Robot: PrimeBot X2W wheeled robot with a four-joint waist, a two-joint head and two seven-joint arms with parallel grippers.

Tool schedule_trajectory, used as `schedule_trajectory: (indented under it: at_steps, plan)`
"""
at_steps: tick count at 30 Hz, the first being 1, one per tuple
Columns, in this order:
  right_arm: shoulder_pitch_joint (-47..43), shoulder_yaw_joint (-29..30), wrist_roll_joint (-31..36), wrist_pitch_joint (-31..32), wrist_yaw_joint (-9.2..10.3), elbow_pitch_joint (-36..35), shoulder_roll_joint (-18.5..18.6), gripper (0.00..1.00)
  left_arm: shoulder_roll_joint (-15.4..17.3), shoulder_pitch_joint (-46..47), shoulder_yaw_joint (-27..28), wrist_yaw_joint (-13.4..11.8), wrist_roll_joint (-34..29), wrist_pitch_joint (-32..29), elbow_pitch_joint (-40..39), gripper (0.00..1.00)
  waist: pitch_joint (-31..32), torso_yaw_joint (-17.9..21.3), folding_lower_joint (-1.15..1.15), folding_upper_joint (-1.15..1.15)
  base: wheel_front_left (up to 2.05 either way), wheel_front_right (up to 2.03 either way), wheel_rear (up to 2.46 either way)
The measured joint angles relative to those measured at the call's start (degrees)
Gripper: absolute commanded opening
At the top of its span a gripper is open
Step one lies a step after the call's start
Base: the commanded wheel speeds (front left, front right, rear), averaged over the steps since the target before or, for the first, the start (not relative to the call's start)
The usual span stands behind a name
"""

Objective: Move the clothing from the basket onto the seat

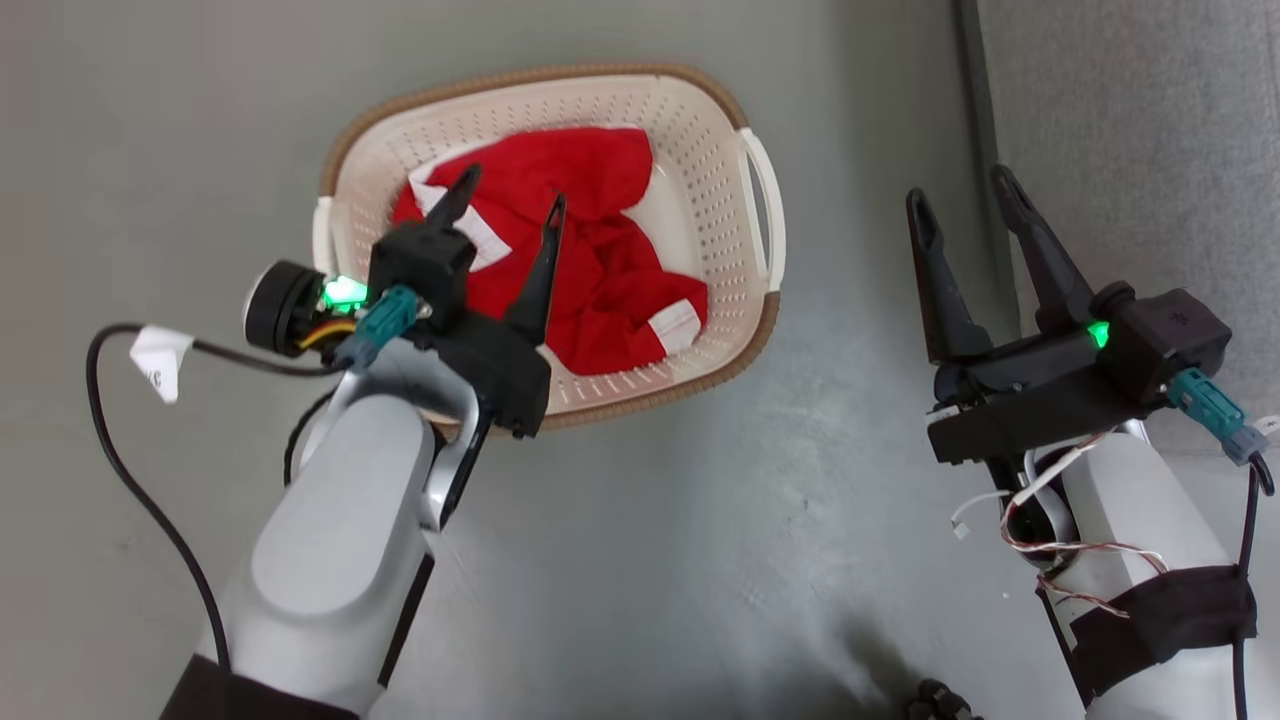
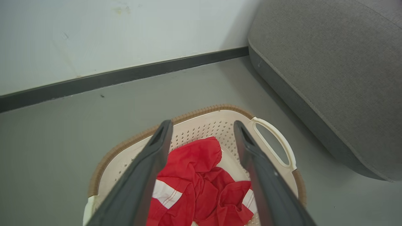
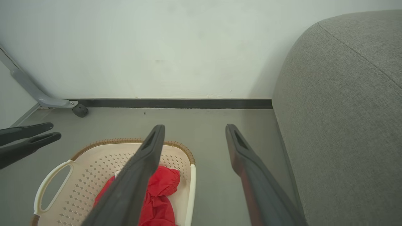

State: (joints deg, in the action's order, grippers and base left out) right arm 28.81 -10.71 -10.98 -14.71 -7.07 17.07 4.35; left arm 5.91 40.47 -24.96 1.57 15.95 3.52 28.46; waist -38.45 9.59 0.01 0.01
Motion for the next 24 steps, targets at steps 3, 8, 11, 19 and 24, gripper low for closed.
schedule_trajectory:
  at_steps: [3,8,11,19,24]
  plan:
    - [0.57,-0.05,-0.01,0.0,0.0,0.03,-0.23,1.0,0.11,2.27,-0.55,-0.01,-1.15,-1.53,0.2,1.0,-2.25,0.62,0.0,0.0,0.0,0.0,0.0]
    - [1.6,-0.19,-0.1,0.0,0.0,0.13,-0.58,1.0,0.78,5.78,-1.37,-0.03,-2.74,-4.2,0.81,1.0,-5.58,1.78,0.0,0.0,0.0,0.0,0.0]
    - [2.34,-0.38,-0.16,0.0,0.0,0.41,-0.67,1.0,0.9,7.56,-1.91,-0.04,-3.52,-5.93,1.3,1.0,-7.28,2.52,0.0,-0.01,0.0,0.0,0.0]
    - [3.59,-1.56,-0.73,0.0,0.0,1.64,-1.0,1.0,0.9,10.98,-3.11,-1.13,-5.87,-10.74,4.08,1.0,-10.58,4.62,0.0,-0.01,0.0,0.0,0.0]
    - [3.86,-2.63,-1.22,0.0,0.0,1.94,-1.15,1.0,1.65,14.21,-3.87,-1.63,-7.51,-14.95,6.22,1.0,-11.69,5.88,-0.01,-0.01,0.0,0.0,0.0]
